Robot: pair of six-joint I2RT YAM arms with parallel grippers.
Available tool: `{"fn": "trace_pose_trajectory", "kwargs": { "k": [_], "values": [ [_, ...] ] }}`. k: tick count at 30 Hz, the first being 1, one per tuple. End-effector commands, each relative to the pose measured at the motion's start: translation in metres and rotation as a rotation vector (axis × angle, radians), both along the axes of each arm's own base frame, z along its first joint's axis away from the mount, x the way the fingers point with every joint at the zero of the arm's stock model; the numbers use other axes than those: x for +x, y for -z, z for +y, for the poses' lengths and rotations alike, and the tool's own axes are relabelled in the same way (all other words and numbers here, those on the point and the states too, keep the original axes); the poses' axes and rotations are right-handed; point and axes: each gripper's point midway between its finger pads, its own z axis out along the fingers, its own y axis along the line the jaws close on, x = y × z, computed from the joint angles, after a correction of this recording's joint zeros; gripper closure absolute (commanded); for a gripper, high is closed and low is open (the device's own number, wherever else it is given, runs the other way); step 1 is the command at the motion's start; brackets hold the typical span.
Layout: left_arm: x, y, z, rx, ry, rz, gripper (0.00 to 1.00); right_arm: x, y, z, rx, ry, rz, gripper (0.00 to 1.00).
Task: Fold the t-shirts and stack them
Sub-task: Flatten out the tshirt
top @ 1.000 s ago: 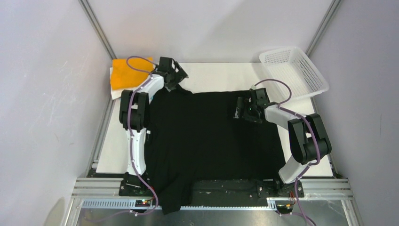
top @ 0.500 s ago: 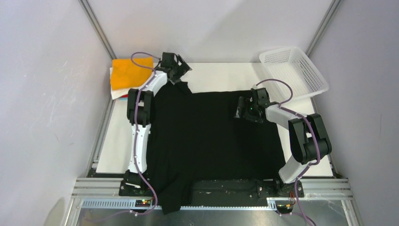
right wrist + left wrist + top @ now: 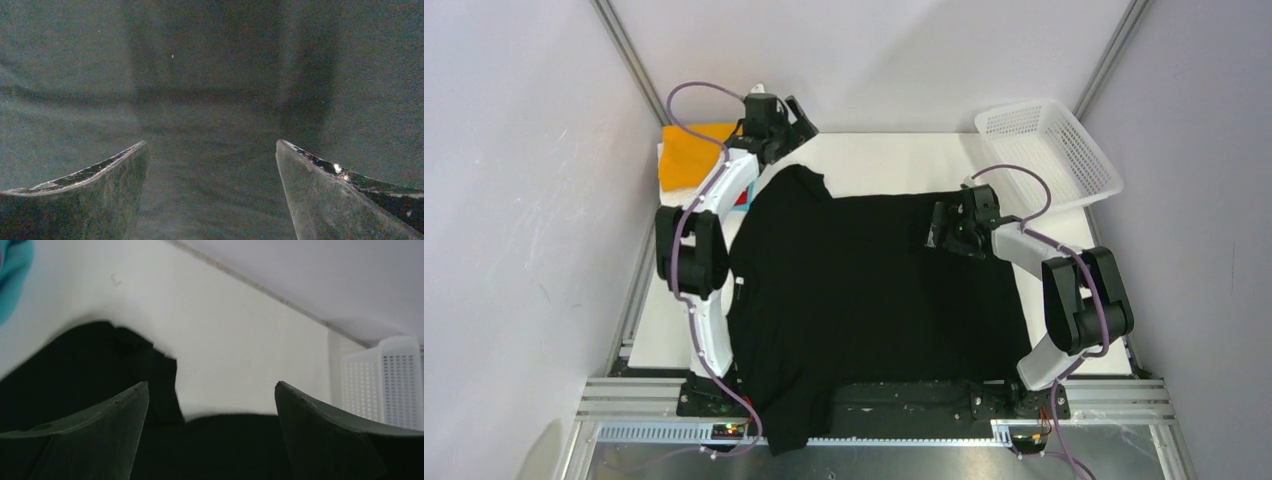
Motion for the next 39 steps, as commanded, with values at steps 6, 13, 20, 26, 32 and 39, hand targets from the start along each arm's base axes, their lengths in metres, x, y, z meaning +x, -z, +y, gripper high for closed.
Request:
{"fn": "trace_pose_trajectory", "kwargs": {
  "k": [6,13,20,26,32,39],
  "values": [
    [-0.036,0.059,-0.008,-0.028,-0.024,0.154,0.0,0.005,-0.018,0.005,-0.01,-0.014,-0.044,0.01],
    [-0.005,0.097,-0.02,-0.06,-0.044,0.195,0.0,0.004,-0.018,0.002,-0.015,-0.007,-0.042,0.01],
    [0.066,0.089,-0.054,-0.186,-0.001,0.093,0.0,0.007,-0.016,-0.006,-0.023,0.014,-0.043,0.01],
    [0.079,0.056,-0.055,-0.211,-0.006,0.022,0.0,0.01,-0.019,-0.009,-0.018,0.024,-0.052,0.01],
    [0.005,0.029,-0.023,-0.031,0.008,0.047,0.0,0.016,-0.033,-0.019,-0.044,0.066,-0.097,0.01],
    [-0.144,0.065,0.019,0.139,0.036,0.192,0.0,0.014,-0.028,-0.032,-0.107,0.089,-0.075,0.01]
  ]
}}
